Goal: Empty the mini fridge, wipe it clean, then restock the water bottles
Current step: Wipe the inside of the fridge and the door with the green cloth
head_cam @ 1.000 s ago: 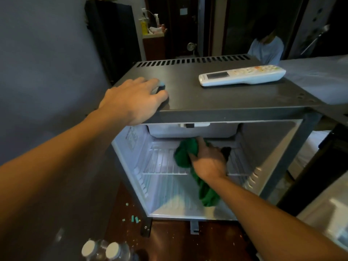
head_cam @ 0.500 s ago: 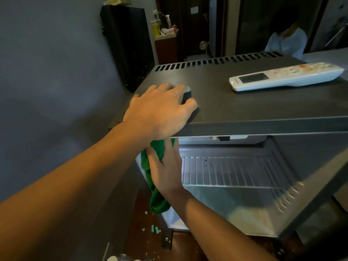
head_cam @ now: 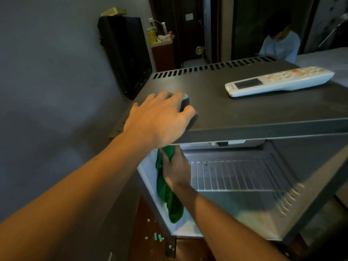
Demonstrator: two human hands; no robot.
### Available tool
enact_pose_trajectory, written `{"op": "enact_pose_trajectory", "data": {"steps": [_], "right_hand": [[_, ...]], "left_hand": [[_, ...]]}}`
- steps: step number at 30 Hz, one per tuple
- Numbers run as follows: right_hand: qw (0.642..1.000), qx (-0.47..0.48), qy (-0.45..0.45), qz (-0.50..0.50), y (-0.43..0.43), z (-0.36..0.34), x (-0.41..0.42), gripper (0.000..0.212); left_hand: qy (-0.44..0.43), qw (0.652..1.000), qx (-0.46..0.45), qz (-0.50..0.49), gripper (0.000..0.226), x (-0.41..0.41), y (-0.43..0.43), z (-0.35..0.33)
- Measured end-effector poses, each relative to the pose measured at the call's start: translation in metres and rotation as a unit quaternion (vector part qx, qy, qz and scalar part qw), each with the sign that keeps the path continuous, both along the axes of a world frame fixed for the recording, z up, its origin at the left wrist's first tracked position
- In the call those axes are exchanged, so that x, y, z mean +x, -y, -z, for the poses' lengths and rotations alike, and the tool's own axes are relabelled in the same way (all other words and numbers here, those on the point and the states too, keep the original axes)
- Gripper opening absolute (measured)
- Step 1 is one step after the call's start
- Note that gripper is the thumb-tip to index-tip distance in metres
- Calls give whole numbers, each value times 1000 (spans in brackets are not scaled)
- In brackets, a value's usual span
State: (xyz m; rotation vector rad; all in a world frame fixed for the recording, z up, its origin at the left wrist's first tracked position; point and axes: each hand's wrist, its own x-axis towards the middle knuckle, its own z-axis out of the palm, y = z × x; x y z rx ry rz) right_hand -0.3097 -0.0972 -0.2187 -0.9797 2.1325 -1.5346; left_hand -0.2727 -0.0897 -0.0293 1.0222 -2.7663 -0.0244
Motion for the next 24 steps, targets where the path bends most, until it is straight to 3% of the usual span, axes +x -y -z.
{"op": "enact_pose_trajectory", "data": {"steps": [1,4,6,9,11,12,15,17,19,22,24], "right_hand": [[1000,12,5,4,5,-3,-6,30],[991,-135,-4,-5,1,-25,13,21],[985,-173,-7,-19,2,-27,17,18],[992,-76,94,-21,19,-27,-11,24],[995,0,96,-19,20,-31,-17,33],[996,-14,81,-15,15,-34,-12,31],[981,-188,39,-30,-12,-35,20,18],[975,-216,7,-50,-14,-22,25,27],[988,-147,-3,-37,-4,-8,12,36],[1000,-1,-4,-13,8,3,-14,31],[999,32,-11,-24,13,4,-21,35]], "left_hand": [[2,1000,0,0,51,0,0,0],[-1,1000,-2,-1,51,0,2,0],[-6,1000,-2,0,51,-1,3,0],[-1,1000,3,2,51,-1,3,0],[-1,1000,0,1,50,-1,3,-1],[-1,1000,1,1,50,-1,3,-2],[-1,1000,-4,4,49,-1,2,0],[-6,1000,-4,1,49,-2,1,0],[-2,1000,-3,-1,47,-2,1,-1],[9,1000,1,-1,47,0,-2,-2],[7,1000,3,-4,47,0,-2,-3]]}}
